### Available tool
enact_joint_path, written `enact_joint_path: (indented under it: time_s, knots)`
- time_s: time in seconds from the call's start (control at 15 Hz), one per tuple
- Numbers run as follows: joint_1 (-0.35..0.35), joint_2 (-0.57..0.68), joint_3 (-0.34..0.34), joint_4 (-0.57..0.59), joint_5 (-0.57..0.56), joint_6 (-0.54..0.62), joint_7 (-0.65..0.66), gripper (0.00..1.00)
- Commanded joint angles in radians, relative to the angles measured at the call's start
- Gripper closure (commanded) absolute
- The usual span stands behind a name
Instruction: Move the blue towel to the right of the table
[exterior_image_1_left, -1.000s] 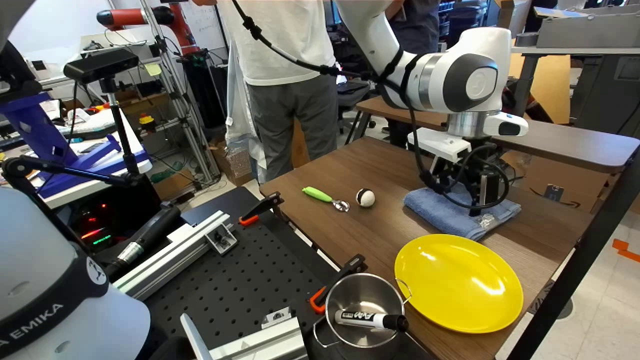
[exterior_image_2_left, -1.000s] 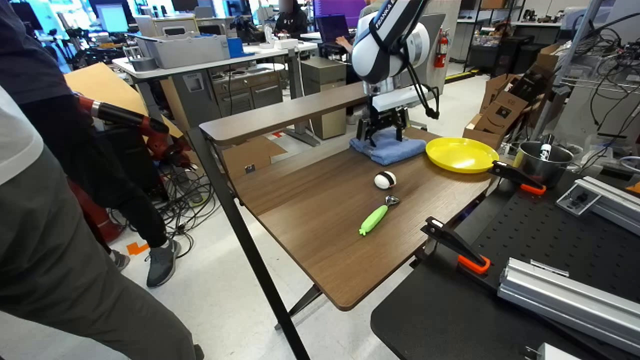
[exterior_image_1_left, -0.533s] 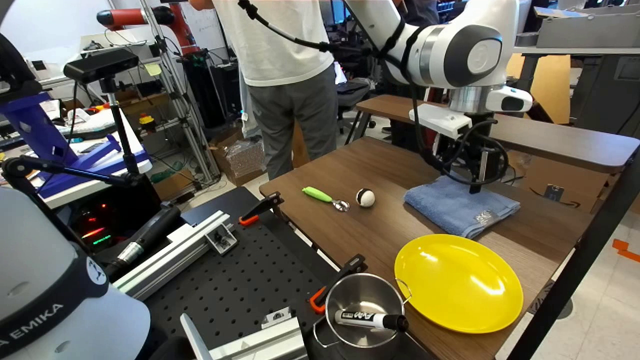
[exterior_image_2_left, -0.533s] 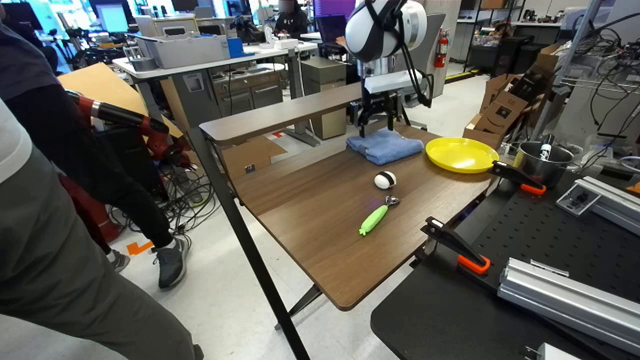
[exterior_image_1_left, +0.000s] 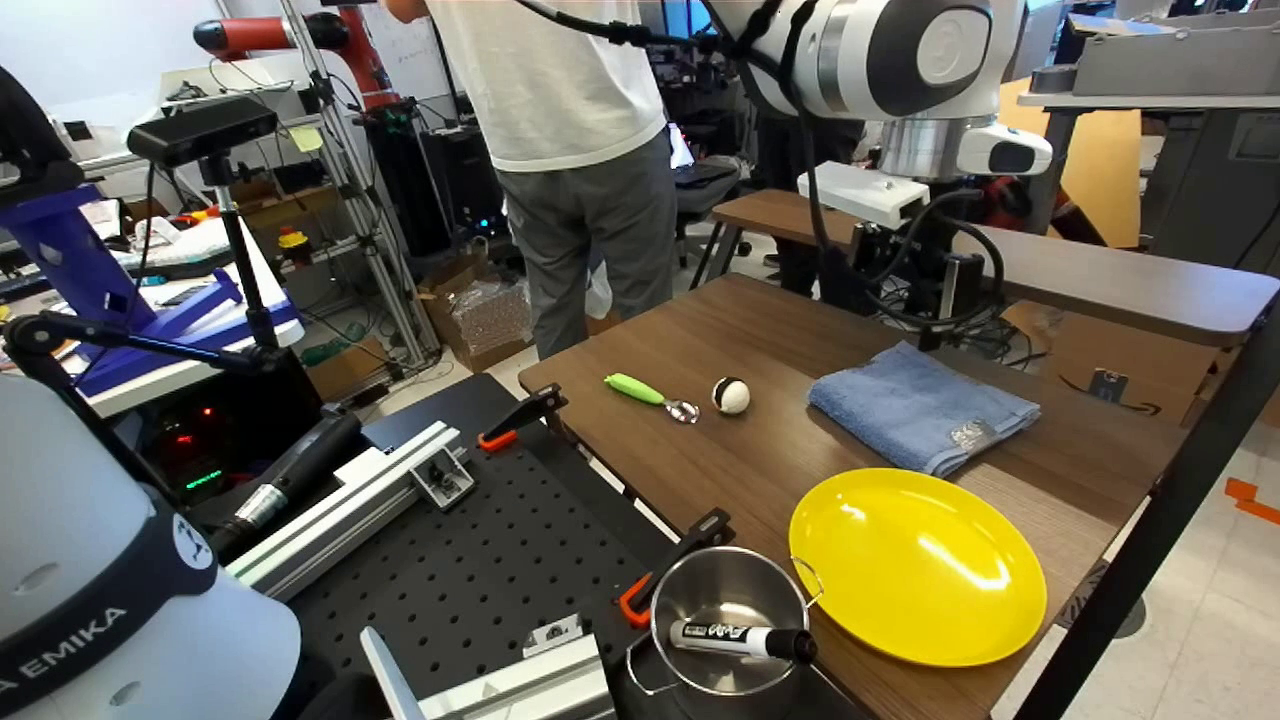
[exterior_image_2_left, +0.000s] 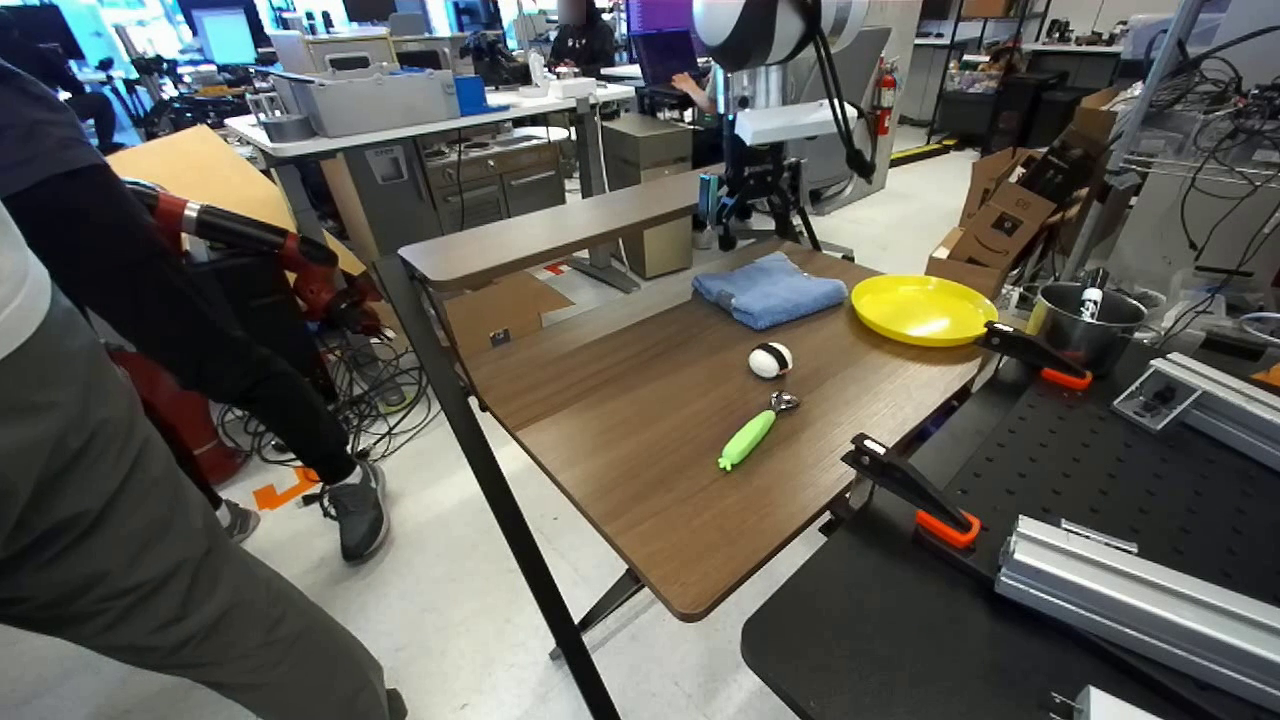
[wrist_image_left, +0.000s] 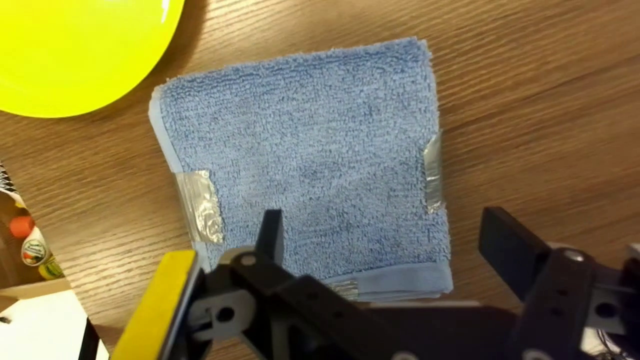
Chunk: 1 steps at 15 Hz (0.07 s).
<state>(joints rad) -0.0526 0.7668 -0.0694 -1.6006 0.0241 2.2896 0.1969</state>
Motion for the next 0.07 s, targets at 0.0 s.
enact_joint_path:
  time_s: [0.0]
  knots:
    - [0.005, 0.001, -0.006, -0.001, 0.006, -0.002, -0.005, 0.0]
